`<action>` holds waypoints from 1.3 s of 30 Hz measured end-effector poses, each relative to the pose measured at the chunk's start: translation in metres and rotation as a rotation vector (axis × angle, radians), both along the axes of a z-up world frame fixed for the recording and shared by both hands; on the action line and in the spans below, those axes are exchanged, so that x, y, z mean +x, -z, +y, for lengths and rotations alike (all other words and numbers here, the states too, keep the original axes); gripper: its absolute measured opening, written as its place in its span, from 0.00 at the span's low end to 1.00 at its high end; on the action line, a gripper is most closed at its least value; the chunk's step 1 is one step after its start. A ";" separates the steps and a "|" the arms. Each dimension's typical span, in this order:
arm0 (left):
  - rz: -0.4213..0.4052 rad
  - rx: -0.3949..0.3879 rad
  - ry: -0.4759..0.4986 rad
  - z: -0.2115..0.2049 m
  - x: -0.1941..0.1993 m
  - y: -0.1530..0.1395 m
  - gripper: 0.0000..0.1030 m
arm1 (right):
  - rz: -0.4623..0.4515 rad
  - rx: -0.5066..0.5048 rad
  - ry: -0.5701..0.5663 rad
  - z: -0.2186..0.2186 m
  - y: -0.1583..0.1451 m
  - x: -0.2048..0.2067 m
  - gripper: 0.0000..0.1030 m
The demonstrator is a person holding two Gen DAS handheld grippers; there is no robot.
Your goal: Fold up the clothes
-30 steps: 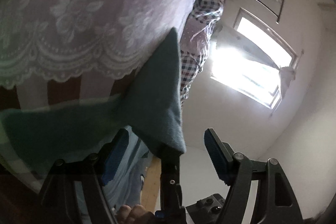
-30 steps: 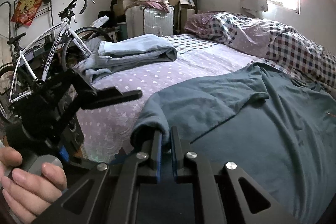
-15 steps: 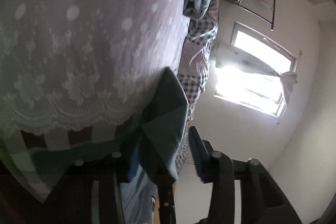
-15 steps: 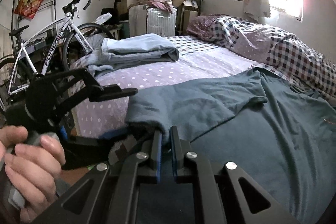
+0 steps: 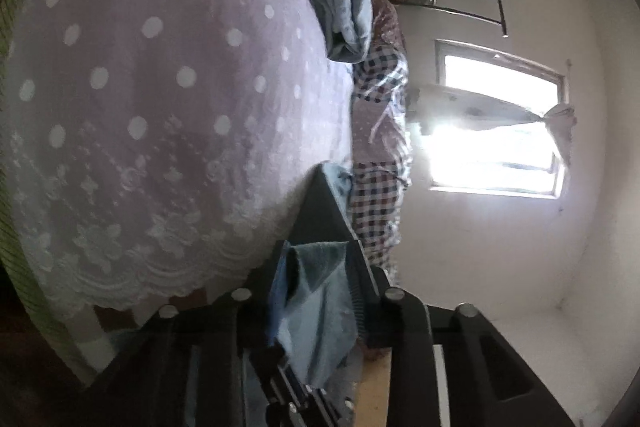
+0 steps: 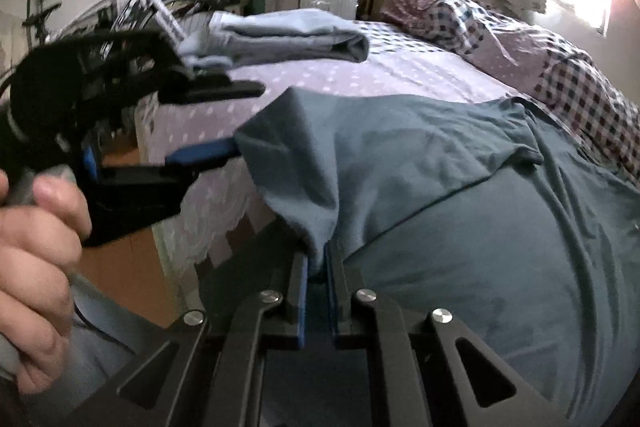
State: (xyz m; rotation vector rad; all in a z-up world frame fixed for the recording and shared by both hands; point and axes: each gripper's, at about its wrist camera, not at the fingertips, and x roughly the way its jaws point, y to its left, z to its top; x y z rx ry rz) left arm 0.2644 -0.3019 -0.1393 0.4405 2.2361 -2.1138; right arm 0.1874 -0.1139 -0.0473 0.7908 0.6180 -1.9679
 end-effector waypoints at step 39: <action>0.048 -0.262 0.131 0.013 -0.001 -0.047 0.63 | 0.237 -0.182 -0.031 -0.021 -0.023 0.035 0.02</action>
